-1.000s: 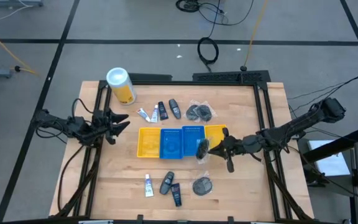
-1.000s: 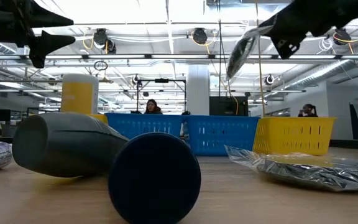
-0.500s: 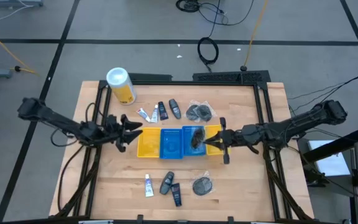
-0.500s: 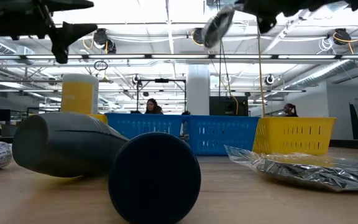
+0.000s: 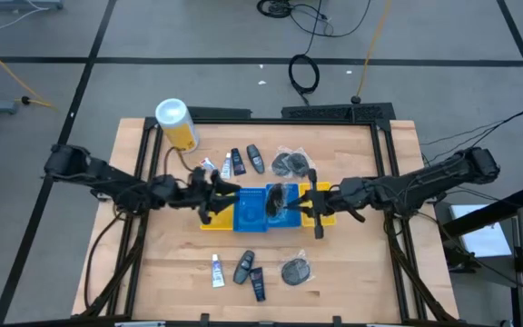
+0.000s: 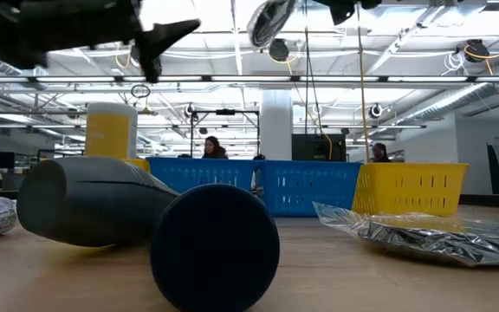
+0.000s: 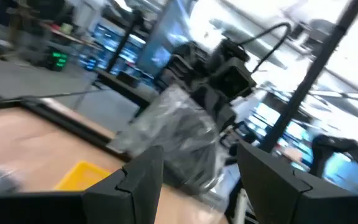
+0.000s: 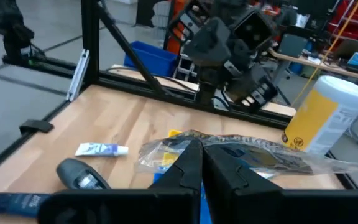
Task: Pick & Place Travel size toiletries
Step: Put the hairbrush into the left yellow bin
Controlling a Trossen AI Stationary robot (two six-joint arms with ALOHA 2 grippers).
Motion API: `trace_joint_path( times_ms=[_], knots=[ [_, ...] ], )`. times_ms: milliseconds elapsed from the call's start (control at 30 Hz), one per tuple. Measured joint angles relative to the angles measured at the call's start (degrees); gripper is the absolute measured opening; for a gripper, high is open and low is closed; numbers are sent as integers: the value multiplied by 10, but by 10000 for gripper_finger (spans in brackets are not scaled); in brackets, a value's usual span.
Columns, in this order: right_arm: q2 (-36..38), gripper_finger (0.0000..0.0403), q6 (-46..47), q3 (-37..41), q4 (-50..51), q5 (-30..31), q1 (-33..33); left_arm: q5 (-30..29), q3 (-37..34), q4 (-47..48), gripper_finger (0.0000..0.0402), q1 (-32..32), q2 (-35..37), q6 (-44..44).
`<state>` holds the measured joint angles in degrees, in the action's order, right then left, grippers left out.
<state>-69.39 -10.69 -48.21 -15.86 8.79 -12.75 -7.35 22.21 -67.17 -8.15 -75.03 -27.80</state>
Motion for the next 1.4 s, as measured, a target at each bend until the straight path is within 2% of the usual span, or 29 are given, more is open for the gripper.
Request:
trace_joint_path(
  times_ms=[100,367,667,867,1267,1400],
  knots=[
    [-9,0,-13,-15,0,-1,-2,52,42,-1,207,19,-45,-7],
    [-4,0,-49,-27,-1,-1,-22,118,115,2,207,58,-144,-56],
    [-5,0,-68,-28,11,4,-23,212,193,2,207,75,-216,-84],
    [15,0,-83,-40,39,36,-23,214,196,11,207,80,-218,-83],
    [18,0,-97,-48,58,32,-29,214,196,5,207,81,-219,-87],
    [18,0,-127,-48,46,32,-40,214,195,4,207,81,-219,-88]
  ],
)
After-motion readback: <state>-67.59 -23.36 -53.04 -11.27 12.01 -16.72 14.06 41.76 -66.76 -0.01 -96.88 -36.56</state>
